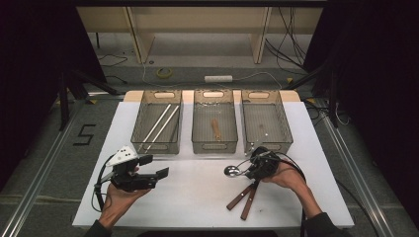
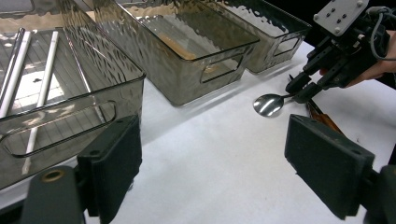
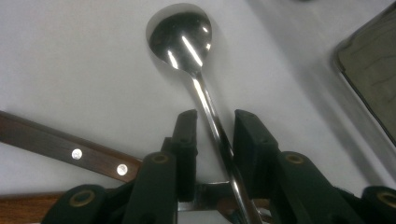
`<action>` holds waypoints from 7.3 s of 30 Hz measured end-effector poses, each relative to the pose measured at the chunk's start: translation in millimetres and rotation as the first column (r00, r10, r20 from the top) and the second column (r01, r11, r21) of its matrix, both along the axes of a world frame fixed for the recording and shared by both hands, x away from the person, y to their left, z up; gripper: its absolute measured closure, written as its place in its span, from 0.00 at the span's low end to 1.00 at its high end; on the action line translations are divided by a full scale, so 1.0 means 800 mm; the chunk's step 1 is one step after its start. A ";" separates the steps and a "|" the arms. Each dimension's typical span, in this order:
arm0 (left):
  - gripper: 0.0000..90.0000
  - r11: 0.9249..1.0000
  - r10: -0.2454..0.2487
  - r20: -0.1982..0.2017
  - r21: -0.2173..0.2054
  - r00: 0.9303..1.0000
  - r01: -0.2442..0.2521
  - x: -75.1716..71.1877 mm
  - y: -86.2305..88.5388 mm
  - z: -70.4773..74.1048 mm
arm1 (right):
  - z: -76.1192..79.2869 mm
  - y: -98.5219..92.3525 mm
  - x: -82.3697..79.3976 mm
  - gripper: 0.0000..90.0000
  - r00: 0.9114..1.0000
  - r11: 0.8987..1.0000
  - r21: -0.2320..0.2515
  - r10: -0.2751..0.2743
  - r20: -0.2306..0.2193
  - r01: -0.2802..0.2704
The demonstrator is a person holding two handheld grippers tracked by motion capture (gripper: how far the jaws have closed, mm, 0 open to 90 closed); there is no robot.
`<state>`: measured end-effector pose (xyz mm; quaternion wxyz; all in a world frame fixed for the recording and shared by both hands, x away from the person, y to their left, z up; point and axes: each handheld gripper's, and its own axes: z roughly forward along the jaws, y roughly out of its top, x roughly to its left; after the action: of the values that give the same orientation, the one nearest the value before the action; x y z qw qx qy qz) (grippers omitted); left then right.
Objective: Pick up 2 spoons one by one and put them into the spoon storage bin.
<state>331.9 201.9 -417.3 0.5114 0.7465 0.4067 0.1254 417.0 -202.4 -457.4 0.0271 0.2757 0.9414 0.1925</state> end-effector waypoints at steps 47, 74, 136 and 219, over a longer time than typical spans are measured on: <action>0.21 1.000 0.007 0.016 -0.007 1.000 -0.007 -0.001 0.003 0.001 | 0.037 0.017 -0.010 1.00 0.986 0.995 -0.010 0.095 0.135 -0.095; 0.21 1.000 0.017 0.044 -0.026 0.999 -0.016 -0.004 0.005 0.002 | 0.103 0.051 0.038 1.00 0.983 0.993 0.120 -0.009 0.182 -0.013; 0.20 0.999 0.022 0.069 -0.040 0.997 -0.019 -0.007 0.006 0.004 | 0.100 0.131 0.173 1.00 0.950 0.963 0.153 -0.250 0.186 0.223; 0.20 0.998 0.039 0.065 -0.054 0.997 -0.035 -0.009 0.010 0.003 | 0.067 0.081 -0.020 0.32 0.979 0.927 0.368 -0.140 0.148 0.077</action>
<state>324.5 209.7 -414.6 0.5416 0.7206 0.4065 0.1486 401.3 -137.8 -403.5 0.0677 0.3102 0.8674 0.3832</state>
